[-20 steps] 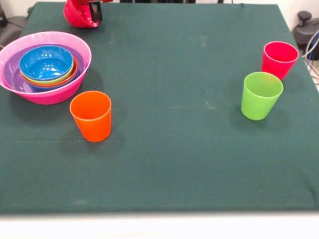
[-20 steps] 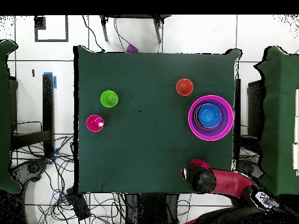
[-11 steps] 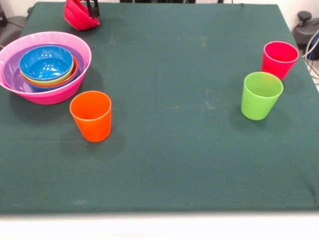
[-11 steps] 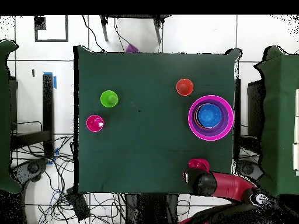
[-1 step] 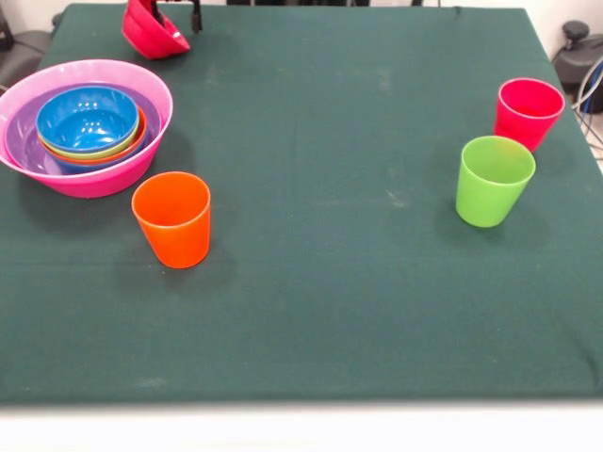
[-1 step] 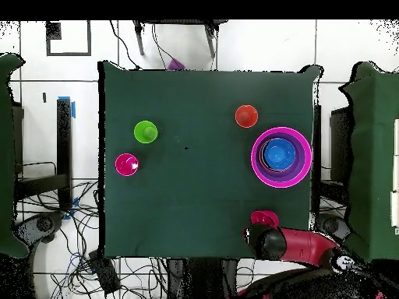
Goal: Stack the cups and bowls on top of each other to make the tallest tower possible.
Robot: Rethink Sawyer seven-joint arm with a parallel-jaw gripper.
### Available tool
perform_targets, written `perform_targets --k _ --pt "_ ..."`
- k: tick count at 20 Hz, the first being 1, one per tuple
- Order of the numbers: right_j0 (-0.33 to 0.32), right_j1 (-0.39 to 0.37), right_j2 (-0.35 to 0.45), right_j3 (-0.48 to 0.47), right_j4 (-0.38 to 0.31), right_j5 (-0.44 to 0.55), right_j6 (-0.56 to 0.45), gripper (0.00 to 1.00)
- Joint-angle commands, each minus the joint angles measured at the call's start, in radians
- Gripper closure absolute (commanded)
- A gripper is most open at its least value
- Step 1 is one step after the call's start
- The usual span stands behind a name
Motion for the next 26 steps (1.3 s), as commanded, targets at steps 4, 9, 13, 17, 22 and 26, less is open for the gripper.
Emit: perform_targets --k 4,9,13,17,22,26 --pt "0.052 0.005 0.04 -0.102 0.029 0.025 0.115 0.0" --pt "0.063 -0.014 0.032 -0.098 0.036 0.04 0.113 0.0" --pt "0.084 -0.021 0.012 -0.115 0.015 0.036 0.101 0.0" --pt "0.112 -0.017 -0.017 -0.139 -0.014 0.022 0.088 0.0" --pt "0.11 -0.028 -0.015 -0.158 -0.018 0.038 0.053 0.0" --pt "0.102 -0.034 -0.009 -0.17 -0.026 0.045 0.029 0.0"
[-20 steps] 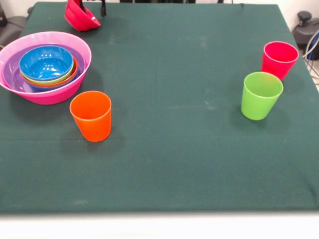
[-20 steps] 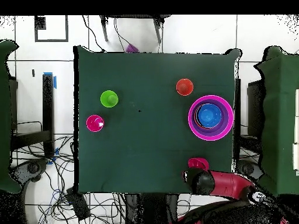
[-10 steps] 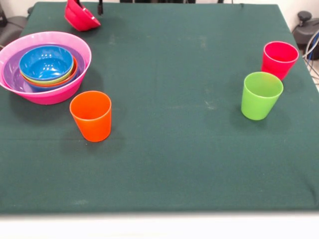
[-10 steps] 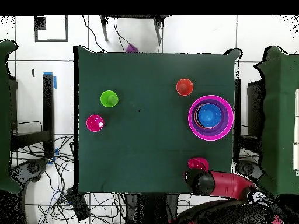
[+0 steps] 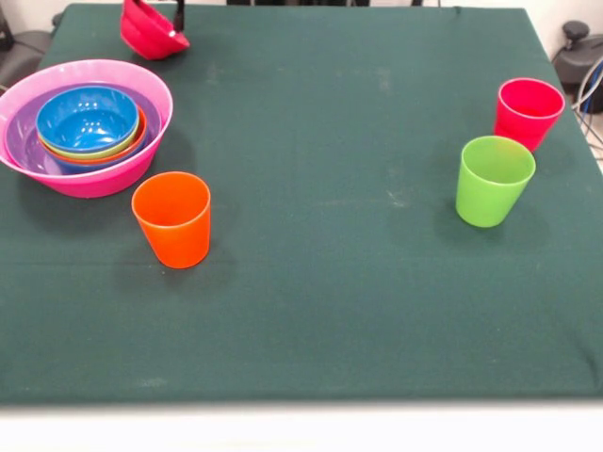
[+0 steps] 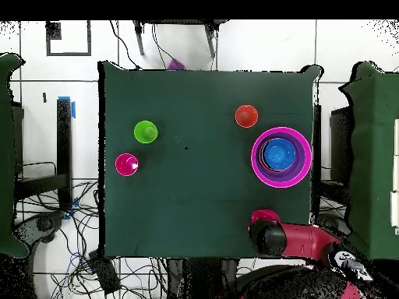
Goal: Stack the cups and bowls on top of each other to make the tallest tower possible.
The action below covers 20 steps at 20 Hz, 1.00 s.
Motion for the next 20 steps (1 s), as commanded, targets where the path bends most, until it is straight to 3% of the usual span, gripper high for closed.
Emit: perform_targets --k 1,20 --pt "0.02 -0.013 0.059 -0.124 -0.025 0.049 0.025 0.0" --pt "0.016 -0.034 0.069 -0.119 -0.006 0.101 0.016 0.0"
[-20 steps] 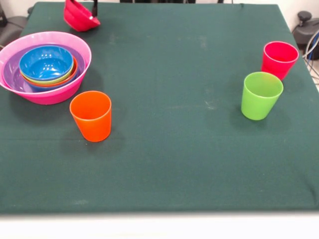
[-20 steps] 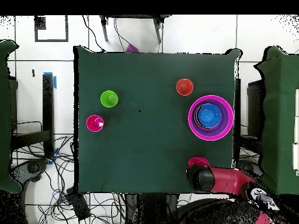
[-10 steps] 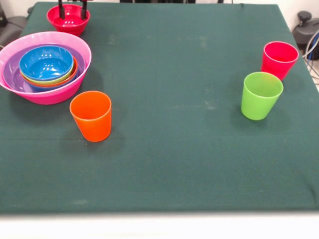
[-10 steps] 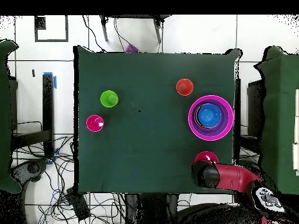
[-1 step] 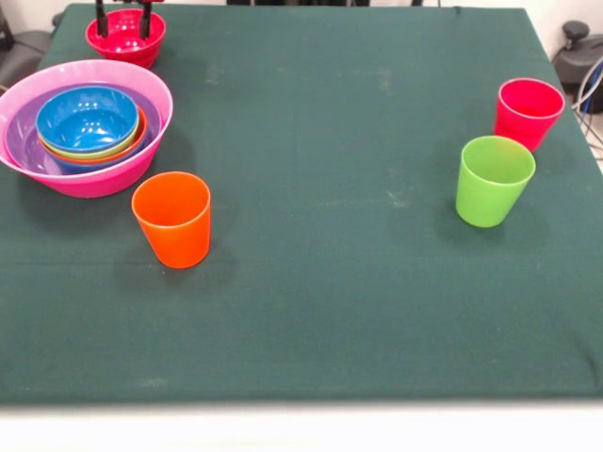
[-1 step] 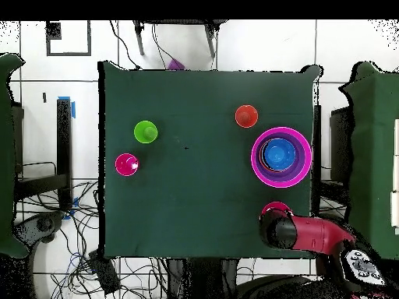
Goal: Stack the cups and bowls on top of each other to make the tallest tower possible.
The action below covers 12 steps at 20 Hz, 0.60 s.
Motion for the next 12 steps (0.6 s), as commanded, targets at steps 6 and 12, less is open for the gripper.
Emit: perform_targets --k 6,12 --pt "0.018 -0.037 0.1 0.003 0.038 0.157 0.02 0.0" --pt "0.036 -0.064 0.124 0.07 0.084 0.176 0.069 0.0"
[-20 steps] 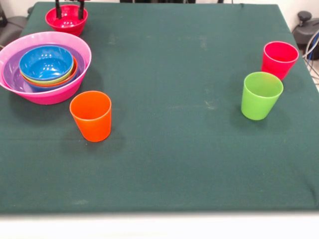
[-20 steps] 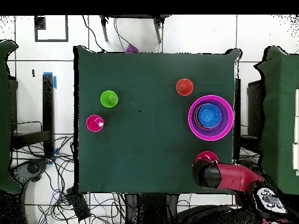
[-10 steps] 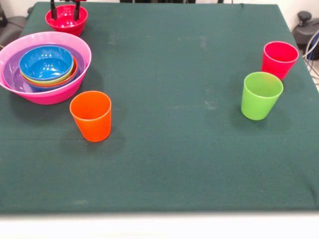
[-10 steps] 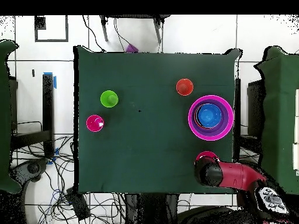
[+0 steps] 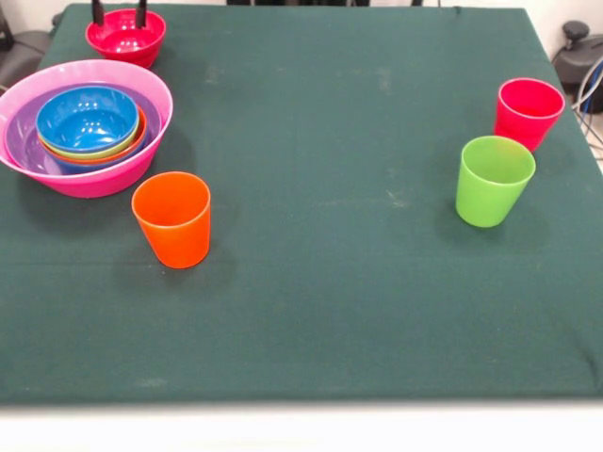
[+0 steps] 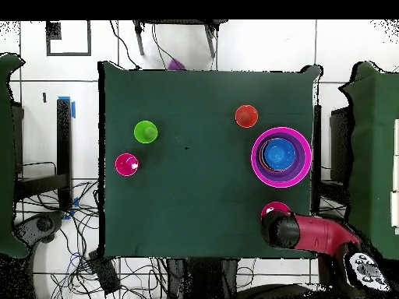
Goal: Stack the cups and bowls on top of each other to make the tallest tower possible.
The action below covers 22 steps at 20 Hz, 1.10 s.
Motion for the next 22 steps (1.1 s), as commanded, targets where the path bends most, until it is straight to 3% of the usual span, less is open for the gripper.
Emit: perform_targets --k 1,5,9,16,22 --pt "0.04 -0.029 0.12 0.068 0.065 0.1 0.073 0.0" --pt "0.045 -0.015 0.117 0.061 0.064 0.083 0.073 0.0" --pt "0.007 0.013 0.157 0.074 0.094 0.057 0.078 0.0" --pt "0.014 0.01 0.151 0.115 0.112 0.007 0.119 0.0" --pt "0.044 0.064 0.125 0.08 0.106 -0.039 0.145 0.0"
